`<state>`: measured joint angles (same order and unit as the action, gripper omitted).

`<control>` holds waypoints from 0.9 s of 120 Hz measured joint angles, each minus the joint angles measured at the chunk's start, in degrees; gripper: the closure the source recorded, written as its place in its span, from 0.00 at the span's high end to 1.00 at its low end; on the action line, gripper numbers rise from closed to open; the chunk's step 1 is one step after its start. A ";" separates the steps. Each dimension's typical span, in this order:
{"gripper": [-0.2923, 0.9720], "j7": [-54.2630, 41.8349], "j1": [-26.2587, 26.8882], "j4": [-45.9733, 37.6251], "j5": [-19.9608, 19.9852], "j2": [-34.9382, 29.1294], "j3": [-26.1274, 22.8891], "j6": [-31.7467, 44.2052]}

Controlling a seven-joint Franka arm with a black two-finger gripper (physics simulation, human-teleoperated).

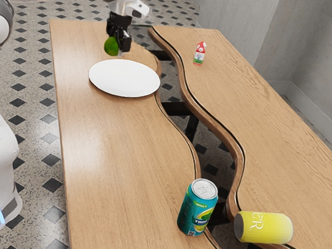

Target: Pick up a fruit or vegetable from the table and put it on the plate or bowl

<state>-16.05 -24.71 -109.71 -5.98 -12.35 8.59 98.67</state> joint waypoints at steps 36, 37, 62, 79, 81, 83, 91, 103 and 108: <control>0.52 -4.17 -7.14 5.43 2.88 13.47 0.64 2.14; 0.51 -4.30 -7.17 5.55 2.99 13.66 0.65 2.19; 0.56 -8.05 -8.92 9.25 4.93 17.33 0.36 4.15; 0.69 -10.91 -9.01 10.41 6.15 18.36 0.25 4.77; 0.70 -11.21 -8.97 10.44 6.23 18.39 0.23 4.81; 0.71 -11.50 -8.94 10.47 6.29 18.40 0.21 4.85; 0.73 -12.58 -8.86 10.54 6.43 18.36 -0.01 4.98; 0.75 -12.27 -11.00 11.93 3.75 16.27 -6.89 3.24; 0.76 -10.56 -13.83 15.24 1.77 15.60 -16.12 1.20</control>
<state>-26.61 -38.54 -94.47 -4.20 3.25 -7.53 99.87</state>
